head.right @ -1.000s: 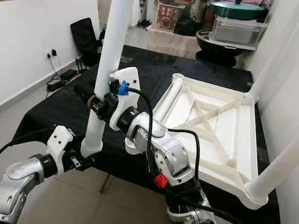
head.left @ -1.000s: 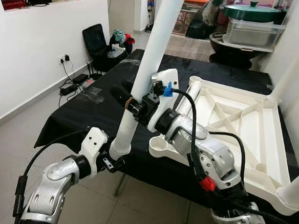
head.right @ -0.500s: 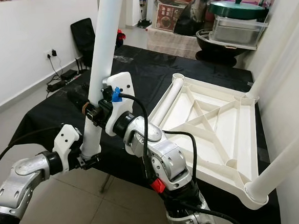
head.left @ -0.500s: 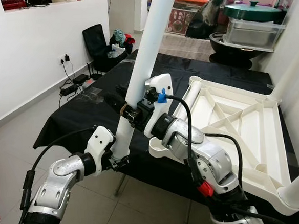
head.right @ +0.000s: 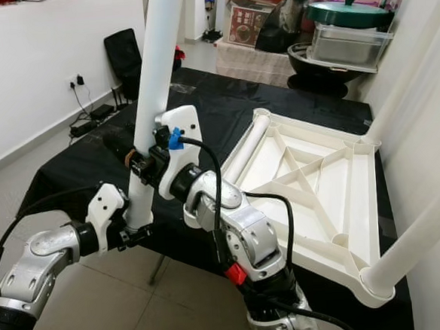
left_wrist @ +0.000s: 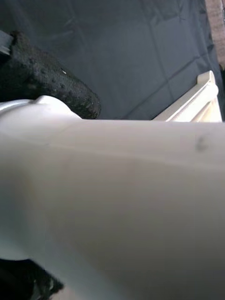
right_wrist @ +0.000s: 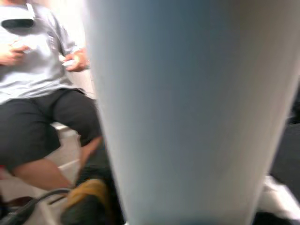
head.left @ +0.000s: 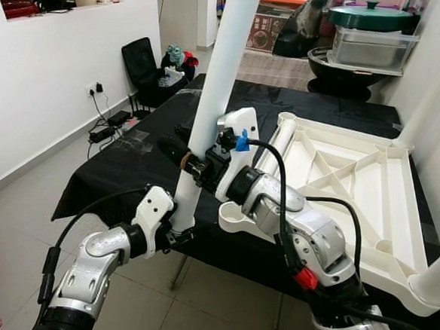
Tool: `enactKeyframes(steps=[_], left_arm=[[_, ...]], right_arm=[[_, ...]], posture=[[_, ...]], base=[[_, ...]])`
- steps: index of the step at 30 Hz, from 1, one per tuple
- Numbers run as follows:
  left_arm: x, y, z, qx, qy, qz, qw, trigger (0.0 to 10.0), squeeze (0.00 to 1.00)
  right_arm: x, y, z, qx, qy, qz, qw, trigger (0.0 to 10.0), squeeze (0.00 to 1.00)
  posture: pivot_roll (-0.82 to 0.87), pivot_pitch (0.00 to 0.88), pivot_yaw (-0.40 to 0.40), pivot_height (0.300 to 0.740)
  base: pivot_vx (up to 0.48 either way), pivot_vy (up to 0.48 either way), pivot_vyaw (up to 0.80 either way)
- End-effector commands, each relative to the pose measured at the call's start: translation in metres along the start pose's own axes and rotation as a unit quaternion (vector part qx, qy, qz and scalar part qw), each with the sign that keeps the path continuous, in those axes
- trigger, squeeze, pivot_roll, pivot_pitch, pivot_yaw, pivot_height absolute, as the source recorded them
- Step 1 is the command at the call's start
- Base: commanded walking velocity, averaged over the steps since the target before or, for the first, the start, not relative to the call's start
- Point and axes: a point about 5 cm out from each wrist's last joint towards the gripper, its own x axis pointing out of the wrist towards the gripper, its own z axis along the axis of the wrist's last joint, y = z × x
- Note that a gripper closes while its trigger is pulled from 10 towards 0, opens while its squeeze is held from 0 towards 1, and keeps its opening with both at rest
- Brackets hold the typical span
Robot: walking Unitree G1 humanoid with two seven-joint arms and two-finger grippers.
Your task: Building children table
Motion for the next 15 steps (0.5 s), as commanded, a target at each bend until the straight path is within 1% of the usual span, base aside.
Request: enactKeyframes(steps=[1,2,3,4,7,8,9,10,11,12,13,15], left_arm=[[0.002,-0.001,0.0,0.009,0.002,-0.005,1.0,1.4,0.0],[0.002,0.0,0.001,0.01,0.001,-0.003,1.0,2.1,0.0],[0.002,0.001,0.001,0.011,-0.001,0.003,1.0,3.6,0.0],[0.002,0.003,0.003,0.015,-0.004,0.013,1.0,4.8,0.0],[0.002,0.004,0.003,0.017,-0.005,0.017,1.0,4.8,0.0],[0.003,0.006,0.004,0.02,-0.003,0.033,0.999,8.7,0.0],[0.004,0.008,0.004,0.023,-0.001,0.051,0.998,9.1,0.0],[0.004,0.008,0.004,0.023,-0.001,0.051,0.998,9.1,0.0],[0.006,0.01,0.005,0.019,-0.002,0.068,0.998,9.3,0.0],[0.007,0.011,0.005,0.016,-0.004,0.078,0.997,9.3,0.0],[0.008,0.009,0.005,0.014,-0.007,0.078,0.997,9.7,0.0],[0.01,0.005,0.006,0.012,-0.012,0.077,0.997,9.6,0.0]], right_arm=[[-0.001,0.001,0.005,0.009,-0.01,0.008,1.0,10.0,1.0],[-0.001,0.001,0.005,0.012,-0.01,0.006,1.0,10.0,1.0],[-0.001,0.0,0.005,0.016,-0.012,0.003,1.0,10.0,1.0],[-0.002,-0.002,0.004,0.025,-0.014,-0.006,1.0,10.0,1.0],[-0.002,-0.003,0.004,0.029,-0.015,-0.011,0.999,10.0,1.0],[-0.003,-0.007,0.002,0.04,-0.014,-0.035,0.998,10.0,1.0],[-0.003,-0.012,-0.001,0.049,-0.013,-0.055,0.997,10.0,1.0],[-0.003,-0.012,-0.001,0.049,-0.013,-0.055,0.997,10.0,1.0],[-0.004,-0.017,-0.005,0.056,-0.01,-0.078,0.995,10.0,1.0],[-0.005,-0.02,-0.007,0.06,-0.008,-0.093,0.994,10.0,1.0],[-0.006,-0.021,-0.01,0.063,-0.008,-0.099,0.993,10.0,1.0],[-0.009,-0.023,-0.015,0.071,-0.006,-0.117,0.991,10.0,1.0]], posture=[[0.07,0.0,-0.088,0.74],[0.07,0.0,-0.088,0.74],[0.07,0.0,-0.088,0.74],[0.07,0.0,-0.089,0.74],[0.07,0.0,-0.089,0.74],[0.07,0.0,-0.088,0.74],[0.07,0.0,-0.089,0.74],[0.07,0.0,-0.089,0.74],[0.07,0.0,-0.089,0.74],[0.07,0.0,-0.089,0.74],[0.07,0.0,-0.089,0.74],[0.07,0.0,-0.09,0.74]], base=[[0.0,0.0,0.0],[0.0,0.0,0.0],[0.0,0.0,0.0],[0.0,0.0,0.0],[0.0,0.0,0.0],[0.0,0.0,0.0],[0.0,0.0,0.0],[0.0,0.0,0.0],[0.0,0.0,0.0],[0.0,0.0,0.0],[0.0,0.0,0.0],[0.0,0.0,0.0]])
